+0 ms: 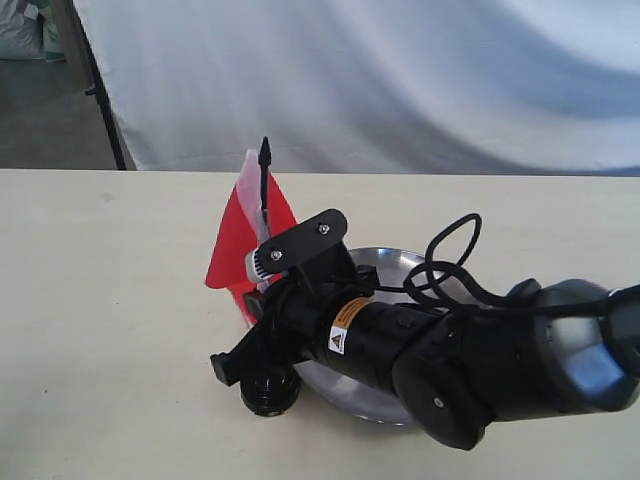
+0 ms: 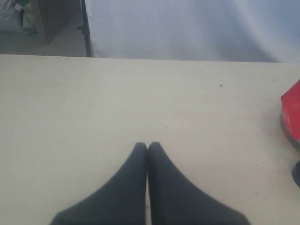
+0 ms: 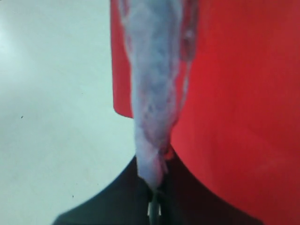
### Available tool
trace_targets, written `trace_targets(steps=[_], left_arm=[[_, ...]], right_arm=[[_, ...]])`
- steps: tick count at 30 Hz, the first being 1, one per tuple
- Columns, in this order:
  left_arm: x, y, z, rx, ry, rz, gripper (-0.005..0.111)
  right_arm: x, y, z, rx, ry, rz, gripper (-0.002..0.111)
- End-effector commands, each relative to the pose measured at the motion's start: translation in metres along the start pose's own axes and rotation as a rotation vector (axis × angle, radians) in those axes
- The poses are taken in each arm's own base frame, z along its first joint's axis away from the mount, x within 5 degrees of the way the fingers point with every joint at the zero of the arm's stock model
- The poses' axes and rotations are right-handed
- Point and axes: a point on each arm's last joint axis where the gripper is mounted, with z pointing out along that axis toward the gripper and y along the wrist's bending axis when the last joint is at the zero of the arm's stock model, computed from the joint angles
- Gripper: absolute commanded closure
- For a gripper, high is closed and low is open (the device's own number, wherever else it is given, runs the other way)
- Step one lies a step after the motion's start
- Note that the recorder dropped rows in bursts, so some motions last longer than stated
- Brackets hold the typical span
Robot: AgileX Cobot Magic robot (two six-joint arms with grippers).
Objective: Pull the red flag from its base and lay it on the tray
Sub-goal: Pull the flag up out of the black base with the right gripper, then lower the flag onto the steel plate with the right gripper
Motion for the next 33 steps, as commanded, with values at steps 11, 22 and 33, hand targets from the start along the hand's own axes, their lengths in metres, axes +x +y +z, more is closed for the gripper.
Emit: trace_targets(steps=[11, 22, 33], left_arm=[[0.001, 0.0, 0.0, -0.002, -0.002, -0.003, 0.107], [0.001, 0.0, 0.0, -0.002, -0.002, -0.003, 0.107], [0.001, 0.0, 0.0, -0.002, -0.002, -0.003, 0.107]], right_arm=[[-0.015, -0.027, -0.006, 0.291, -0.211, 0.328, 0.109], [0.025, -0.096, -0.013, 0.359, 0.236, 0.422, 0.109], [0.046, -0.101, -0.005, 0.371, 0.319, 0.398, 0.108]])
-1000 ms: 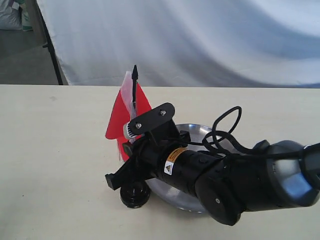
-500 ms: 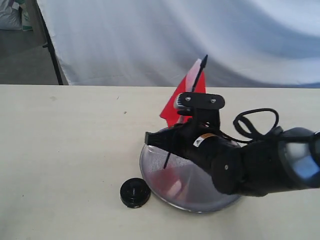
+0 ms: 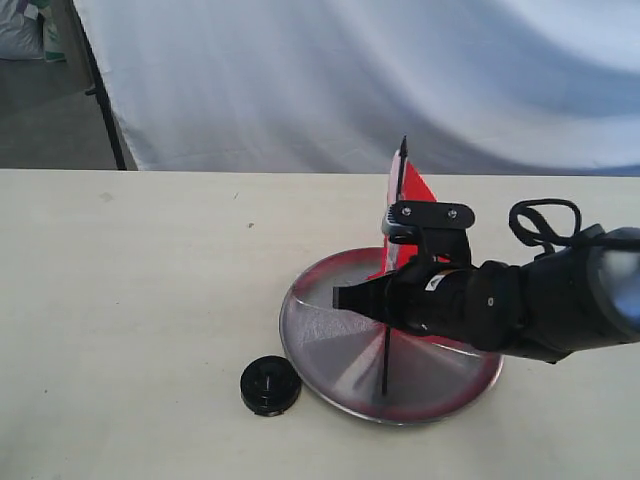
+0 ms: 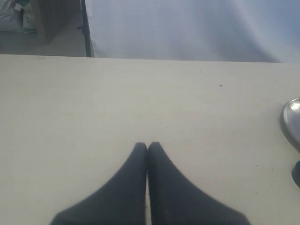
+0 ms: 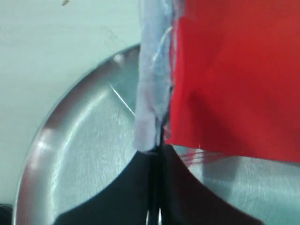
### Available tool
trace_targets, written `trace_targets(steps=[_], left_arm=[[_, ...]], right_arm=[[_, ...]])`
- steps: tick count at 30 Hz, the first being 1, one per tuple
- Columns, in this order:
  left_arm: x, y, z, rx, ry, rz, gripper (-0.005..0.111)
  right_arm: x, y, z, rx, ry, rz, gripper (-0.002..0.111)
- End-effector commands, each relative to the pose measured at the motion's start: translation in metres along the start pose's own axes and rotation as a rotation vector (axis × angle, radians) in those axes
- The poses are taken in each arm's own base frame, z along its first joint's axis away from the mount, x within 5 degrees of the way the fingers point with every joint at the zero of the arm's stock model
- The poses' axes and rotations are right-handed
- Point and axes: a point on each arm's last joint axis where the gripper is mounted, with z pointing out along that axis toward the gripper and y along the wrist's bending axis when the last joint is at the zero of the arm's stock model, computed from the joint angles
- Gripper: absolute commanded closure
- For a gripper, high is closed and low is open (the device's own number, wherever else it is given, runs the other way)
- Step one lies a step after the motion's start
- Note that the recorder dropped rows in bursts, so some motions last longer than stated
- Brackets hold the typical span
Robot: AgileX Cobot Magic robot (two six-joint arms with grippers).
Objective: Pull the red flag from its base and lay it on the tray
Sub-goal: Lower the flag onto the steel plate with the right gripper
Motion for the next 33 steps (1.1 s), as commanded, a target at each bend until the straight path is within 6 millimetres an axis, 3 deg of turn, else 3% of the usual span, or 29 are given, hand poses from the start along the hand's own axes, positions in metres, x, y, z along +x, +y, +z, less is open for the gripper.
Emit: trace_targets(steps=[1, 3, 8, 9, 19, 23, 31, 33], left_arm=[[0.001, 0.0, 0.0, -0.002, -0.002, -0.003, 0.107], [0.001, 0.0, 0.0, -0.002, -0.002, -0.003, 0.107], [0.001, 0.0, 0.0, -0.002, -0.002, -0.003, 0.107], [0.001, 0.0, 0.0, -0.002, -0.002, -0.003, 0.107], [0.001, 0.0, 0.0, -0.002, -0.002, -0.003, 0.107], [0.001, 0.0, 0.0, -0.002, -0.002, -0.003, 0.107], [0.001, 0.0, 0.0, -0.002, -0.002, -0.003, 0.107], [0.001, 0.0, 0.0, -0.002, -0.002, -0.003, 0.107]], right_arm=[[0.018, -0.006, 0.013, 0.019, 0.087, -0.048, 0.105], [0.025, -0.008, 0.019, 0.028, 0.112, -0.055, 0.094], [0.031, -0.008, 0.026, 0.03, 0.151, -0.07, 0.046], [0.03, -0.007, 0.026, 0.028, 0.151, -0.07, 0.04], [0.025, -0.004, 0.025, 0.012, 0.164, -0.066, 0.046], [0.011, 0.006, 0.017, -0.039, 0.189, -0.075, 0.046], [-0.032, 0.023, -0.029, -0.137, 0.101, -0.116, 0.046], [-0.04, 0.026, -0.044, -0.162, 0.086, -0.133, 0.054]])
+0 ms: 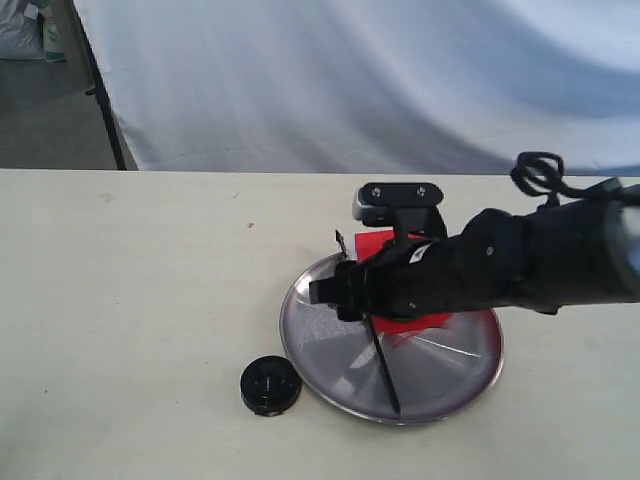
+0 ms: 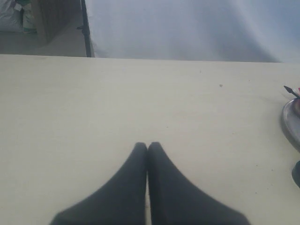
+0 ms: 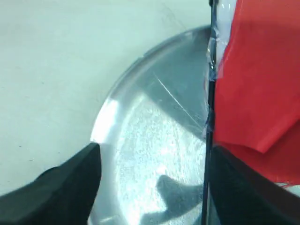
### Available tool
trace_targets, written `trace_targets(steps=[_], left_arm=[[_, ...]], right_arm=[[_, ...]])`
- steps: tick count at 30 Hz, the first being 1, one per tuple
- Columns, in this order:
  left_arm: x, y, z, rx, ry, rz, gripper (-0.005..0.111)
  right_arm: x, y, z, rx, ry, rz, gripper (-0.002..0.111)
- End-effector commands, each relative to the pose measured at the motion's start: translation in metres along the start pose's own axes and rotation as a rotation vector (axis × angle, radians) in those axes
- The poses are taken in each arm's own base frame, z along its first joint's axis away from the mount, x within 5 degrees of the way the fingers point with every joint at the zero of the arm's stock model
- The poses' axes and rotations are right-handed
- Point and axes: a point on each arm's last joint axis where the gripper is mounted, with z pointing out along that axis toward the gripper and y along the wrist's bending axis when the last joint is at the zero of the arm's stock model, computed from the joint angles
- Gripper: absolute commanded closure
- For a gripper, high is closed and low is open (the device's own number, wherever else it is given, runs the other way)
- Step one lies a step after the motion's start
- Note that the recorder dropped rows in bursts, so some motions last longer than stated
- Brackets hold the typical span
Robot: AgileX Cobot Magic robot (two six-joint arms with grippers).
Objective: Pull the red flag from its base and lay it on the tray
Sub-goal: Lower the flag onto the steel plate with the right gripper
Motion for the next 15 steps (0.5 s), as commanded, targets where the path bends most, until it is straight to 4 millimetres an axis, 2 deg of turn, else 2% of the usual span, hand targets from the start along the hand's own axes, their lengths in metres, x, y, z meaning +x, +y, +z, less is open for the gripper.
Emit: trace_targets(steps=[1, 6, 10, 15], left_arm=[[0.001, 0.0, 0.0, -0.002, -0.002, -0.003, 0.107], [0.001, 0.0, 0.0, -0.002, -0.002, -0.003, 0.107], [0.001, 0.0, 0.0, -0.002, -0.002, -0.003, 0.107], [0.001, 0.0, 0.0, -0.002, -0.002, -0.003, 0.107]], right_arm=[[-0.015, 0.007, -0.032, -0.046, -0.032, -0.055, 0.059], [-0.016, 0.015, -0.064, -0.105, -0.01, -0.119, 0.107], [-0.008, 0.013, -0.086, -0.109, -0.038, -0.138, 0.109], [0.013, 0.001, -0.107, -0.07, -0.139, -0.132, 0.109]])
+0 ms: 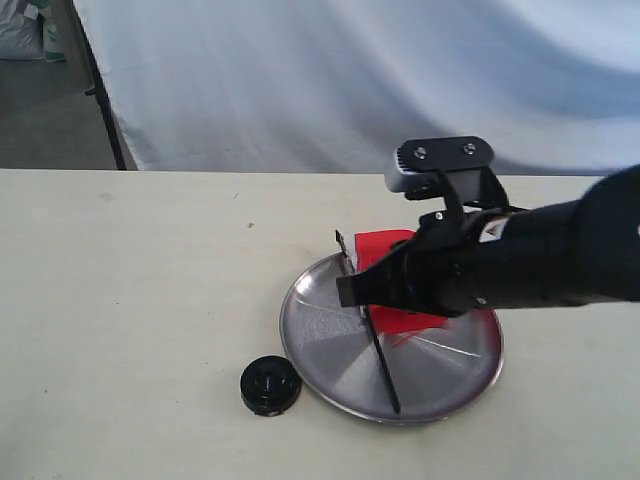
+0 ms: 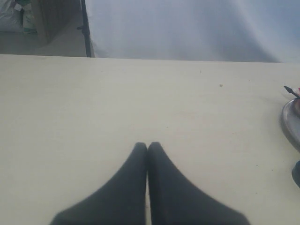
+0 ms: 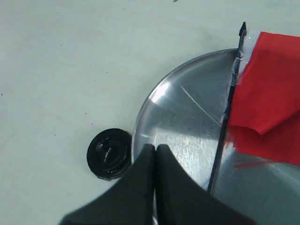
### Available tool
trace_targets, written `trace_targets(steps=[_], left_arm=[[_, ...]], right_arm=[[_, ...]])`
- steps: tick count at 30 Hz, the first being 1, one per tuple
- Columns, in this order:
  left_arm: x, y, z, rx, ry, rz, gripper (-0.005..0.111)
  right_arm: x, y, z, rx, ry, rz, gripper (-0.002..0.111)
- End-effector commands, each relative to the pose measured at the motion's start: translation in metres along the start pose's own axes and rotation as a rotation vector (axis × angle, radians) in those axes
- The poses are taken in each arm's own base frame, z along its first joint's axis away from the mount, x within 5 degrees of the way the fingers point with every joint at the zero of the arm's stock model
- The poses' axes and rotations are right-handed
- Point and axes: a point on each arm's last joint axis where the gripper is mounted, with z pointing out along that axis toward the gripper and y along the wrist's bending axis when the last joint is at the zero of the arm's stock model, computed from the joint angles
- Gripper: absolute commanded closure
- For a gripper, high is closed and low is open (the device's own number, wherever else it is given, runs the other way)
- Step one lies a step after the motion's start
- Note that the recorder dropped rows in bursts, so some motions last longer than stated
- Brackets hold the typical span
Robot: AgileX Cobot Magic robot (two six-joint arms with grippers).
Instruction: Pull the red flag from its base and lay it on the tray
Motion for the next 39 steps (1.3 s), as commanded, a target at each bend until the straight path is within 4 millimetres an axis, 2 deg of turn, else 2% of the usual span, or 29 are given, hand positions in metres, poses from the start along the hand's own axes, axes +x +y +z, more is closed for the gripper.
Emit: trace_targets(steps=[1, 5, 8, 13, 17, 20, 26, 31, 39], left_arm=[[0.001, 0.0, 0.0, -0.002, -0.002, -0.003, 0.107], [0.001, 0.0, 0.0, -0.002, -0.002, -0.003, 0.107], [0.001, 0.0, 0.0, -0.002, -0.002, -0.003, 0.107], [0.001, 0.0, 0.0, -0.002, -0.002, -0.003, 0.107], [0.001, 0.0, 0.0, -0.002, -0.002, -0.003, 0.107], [0.001, 0.0, 0.0, -0.002, -0.002, -0.003, 0.107], [0.001, 0.0, 0.0, -0.002, -0.002, -0.003, 0.107], [0.001, 0.0, 0.0, -0.002, -0.002, -0.003, 0.107], [0.001, 0.0, 0.0, -0.002, -0.002, -0.003, 0.107]], right_arm=[[0.018, -0.008, -0.023, 0.048, -0.108, -0.017, 0.109], [0.041, -0.014, -0.046, 0.084, -0.212, -0.01, 0.109], [0.057, -0.011, -0.066, 0.08, -0.322, -0.032, 0.109], [0.086, -0.001, -0.098, -0.007, -0.479, -0.083, 0.109], [0.115, 0.002, -0.115, -0.107, -0.547, -0.116, 0.109], [0.13, 0.002, -0.125, -0.168, -0.605, -0.129, 0.109], [0.143, 0.0, -0.144, -0.286, -0.728, -0.096, 0.109], [0.145, -0.003, -0.157, -0.33, -0.821, -0.08, 0.109], [0.146, -0.005, -0.166, -0.364, -0.876, -0.036, 0.109]])
